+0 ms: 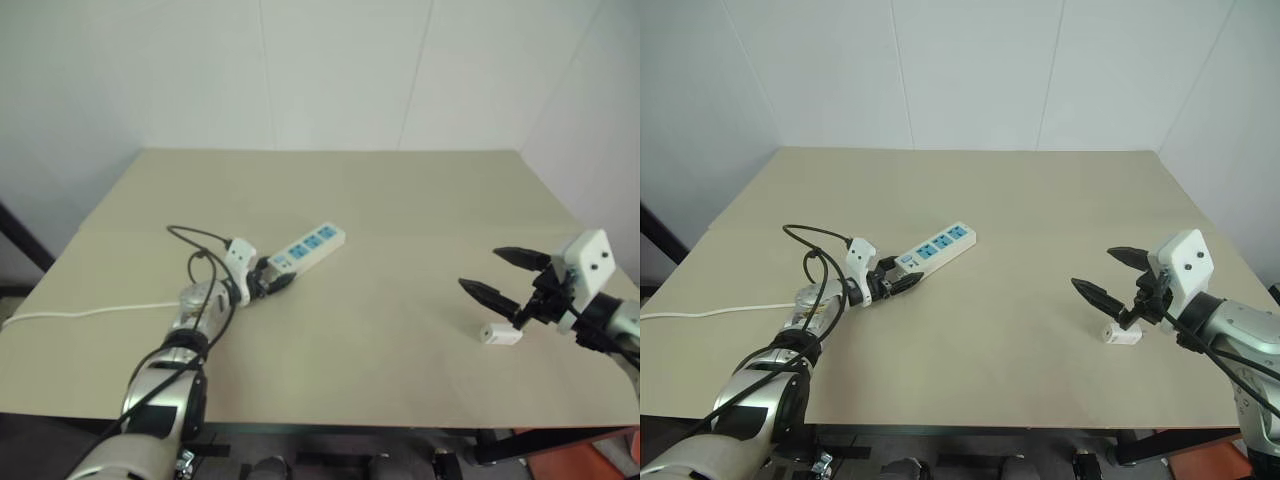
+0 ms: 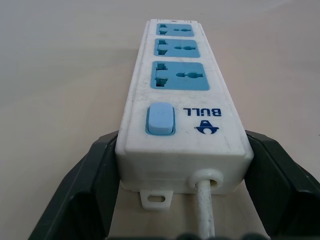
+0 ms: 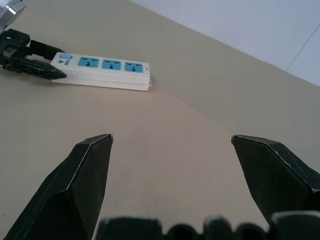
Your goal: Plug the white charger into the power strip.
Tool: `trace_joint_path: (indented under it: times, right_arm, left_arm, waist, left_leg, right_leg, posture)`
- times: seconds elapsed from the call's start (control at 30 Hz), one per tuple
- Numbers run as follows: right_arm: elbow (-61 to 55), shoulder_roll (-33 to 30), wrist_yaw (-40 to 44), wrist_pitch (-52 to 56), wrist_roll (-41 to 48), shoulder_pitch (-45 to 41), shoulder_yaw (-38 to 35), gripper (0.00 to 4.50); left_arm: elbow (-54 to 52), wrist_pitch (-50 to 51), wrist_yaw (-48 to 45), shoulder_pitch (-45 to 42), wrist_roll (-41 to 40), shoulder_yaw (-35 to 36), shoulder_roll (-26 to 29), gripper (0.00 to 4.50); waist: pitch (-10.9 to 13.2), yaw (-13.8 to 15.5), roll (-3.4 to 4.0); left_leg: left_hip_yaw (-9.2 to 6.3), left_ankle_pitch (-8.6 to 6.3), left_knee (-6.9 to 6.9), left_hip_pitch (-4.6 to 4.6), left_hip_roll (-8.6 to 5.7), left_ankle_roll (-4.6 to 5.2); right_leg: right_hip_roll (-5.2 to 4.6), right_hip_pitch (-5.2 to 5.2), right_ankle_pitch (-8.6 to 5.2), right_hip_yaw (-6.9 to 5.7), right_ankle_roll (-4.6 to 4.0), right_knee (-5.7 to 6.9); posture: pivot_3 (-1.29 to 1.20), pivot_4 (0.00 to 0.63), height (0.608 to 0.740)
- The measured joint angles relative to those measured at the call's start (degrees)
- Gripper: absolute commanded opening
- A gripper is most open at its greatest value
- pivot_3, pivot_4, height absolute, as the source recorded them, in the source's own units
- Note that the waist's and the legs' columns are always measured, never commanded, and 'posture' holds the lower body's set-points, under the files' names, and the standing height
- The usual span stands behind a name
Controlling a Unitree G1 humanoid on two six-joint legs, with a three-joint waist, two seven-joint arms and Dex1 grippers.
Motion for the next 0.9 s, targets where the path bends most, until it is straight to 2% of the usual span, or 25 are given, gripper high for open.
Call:
trace_joint_path:
  times: [0.27,0.37,0.63,0.9]
  right_arm:
    - [-0.1,0.0,-0.1,0.0,0.1,0.0,0.0,4.5]
    - [-0.1,0.0,-0.1,0.0,0.1,0.0,-0.1,4.5]
    - [-0.2,-0.4,0.1,0.0,0.1,0.1,-0.3,4.5]
    - [-0.2,-0.5,0.4,0.0,0.2,0.1,-0.3,4.5]
  left_arm:
    - [0.3,-0.7,-2.2,0.1,0.2,-0.1,0.7,3.27]
    - [-1.7,-0.1,-7.5,1.0,-0.4,-0.3,1.4,3.27]
    - [-15.1,6.0,-25.9,6.2,-2.2,-3.8,3.9,3.27]
    - [-27.3,9.4,-34.0,10.8,-4.2,-7.8,2.6,3.27]
  waist:
    - [0.0,-0.1,0.0]
    - [0.0,-0.1,0.0]
    - [0.0,0.0,0.0]
    - [0.0,0.0,0.0]
  left_leg:
    - [0.0,0.0,0.0,-0.01,0.0,0.0]
    - [0.0,0.0,-0.01,-0.04,0.0,0.0]
    - [-0.02,0.0,0.0,-0.15,0.0,0.0]
    - [-0.03,0.0,0.0,-0.14,0.0,0.0]
  right_leg:
    - [0.0,-0.01,0.0,0.0,0.0,0.0]
    - [0.0,-0.04,0.0,0.0,-0.01,-0.01]
    - [0.0,-0.11,0.1,-0.02,-0.16,-0.03]
    - [0.0,-0.1,0.1,-0.02,-0.17,-0.04]
  posture:
    - [0.0,0.15,0.74]
    - [0.0,0.15,0.74]
    - [0.0,0.15,0.74]
    - [0.0,0.15,0.74]
